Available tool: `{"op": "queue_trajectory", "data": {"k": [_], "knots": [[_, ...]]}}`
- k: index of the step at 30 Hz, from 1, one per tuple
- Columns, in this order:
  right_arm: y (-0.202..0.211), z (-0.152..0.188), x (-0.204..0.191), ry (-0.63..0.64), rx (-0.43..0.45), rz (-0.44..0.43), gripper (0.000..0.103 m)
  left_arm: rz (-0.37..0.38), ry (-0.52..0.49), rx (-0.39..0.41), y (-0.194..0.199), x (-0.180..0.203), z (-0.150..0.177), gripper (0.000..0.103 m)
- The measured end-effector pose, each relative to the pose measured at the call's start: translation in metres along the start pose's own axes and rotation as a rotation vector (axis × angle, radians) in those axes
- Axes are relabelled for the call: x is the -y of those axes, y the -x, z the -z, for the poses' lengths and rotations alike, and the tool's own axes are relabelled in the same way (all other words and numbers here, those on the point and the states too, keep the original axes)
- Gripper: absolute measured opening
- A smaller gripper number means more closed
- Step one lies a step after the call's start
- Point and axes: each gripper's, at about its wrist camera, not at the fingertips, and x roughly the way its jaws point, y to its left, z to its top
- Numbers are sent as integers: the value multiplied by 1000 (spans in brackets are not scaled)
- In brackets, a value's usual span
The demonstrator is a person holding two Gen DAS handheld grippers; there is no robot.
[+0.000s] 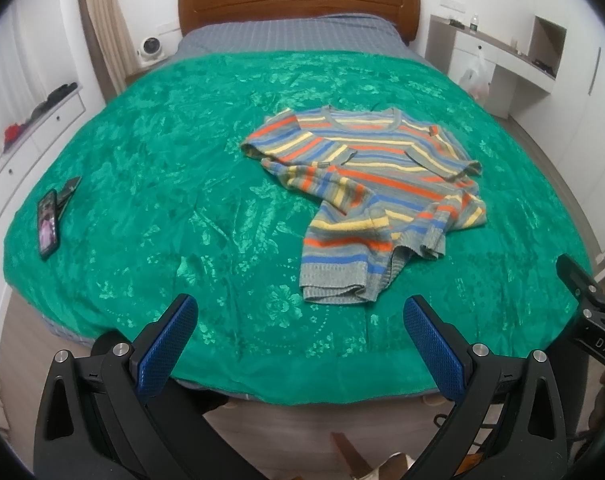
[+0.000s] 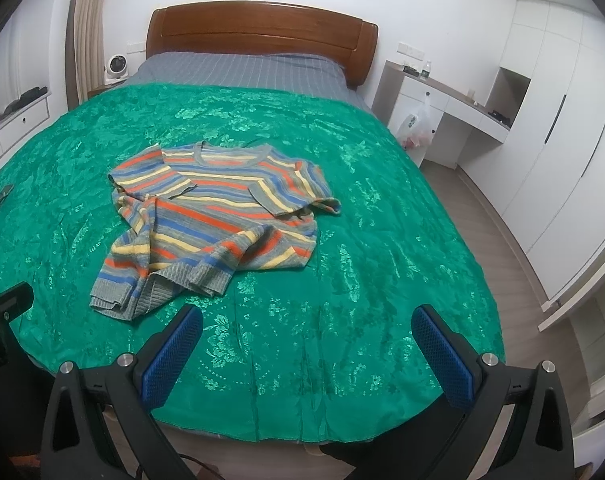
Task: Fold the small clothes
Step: 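Grasp the sweater hem with the right gripper while the left gripper grasps the hem too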
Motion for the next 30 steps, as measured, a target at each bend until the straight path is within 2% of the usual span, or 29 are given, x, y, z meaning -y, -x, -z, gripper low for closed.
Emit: {"op": "queue_trajectory", "data": {"k": [5,9,14,16,17,19,20,21,22,23,24,26,30], "knots": [[-12,4,7,-6,13,-90,103,102,-26,-58,-31,-10,5,103],[-49,14,13,-14,28,-235,103,189,-98,-104,-64,-5,16,102],[-125,9,2,-72,-112,-486,101,202,-200,-81,-93,18,11,101],[-151,2,-3,-136,-154,-587,97,220,-219,-78,-105,27,4,95],[-162,-2,-6,-165,-169,-623,92,232,-222,-84,-112,30,0,88],[-188,-11,-15,-206,-210,-670,79,243,-220,-104,-123,33,-6,82],[-201,-13,-20,-216,-238,-715,67,254,-210,-110,-126,33,-9,82],[-210,-13,-22,-224,-263,-742,46,261,-200,-111,-126,31,-9,82],[-217,-12,-22,-235,-291,-743,33,269,-185,-112,-126,28,-10,82],[-217,-11,-19,-248,-295,-736,14,272,-177,-111,-124,25,-10,82],[-207,-10,-8,-270,-265,-756,9,271,-174,-108,-121,21,-9,82],[-188,-8,8,-261,-229,-767,8,258,-181,-98,-113,12,-5,81],[-153,5,44,-227,-213,-721,8,276,-206,-104,-110,14,0,81]]}}
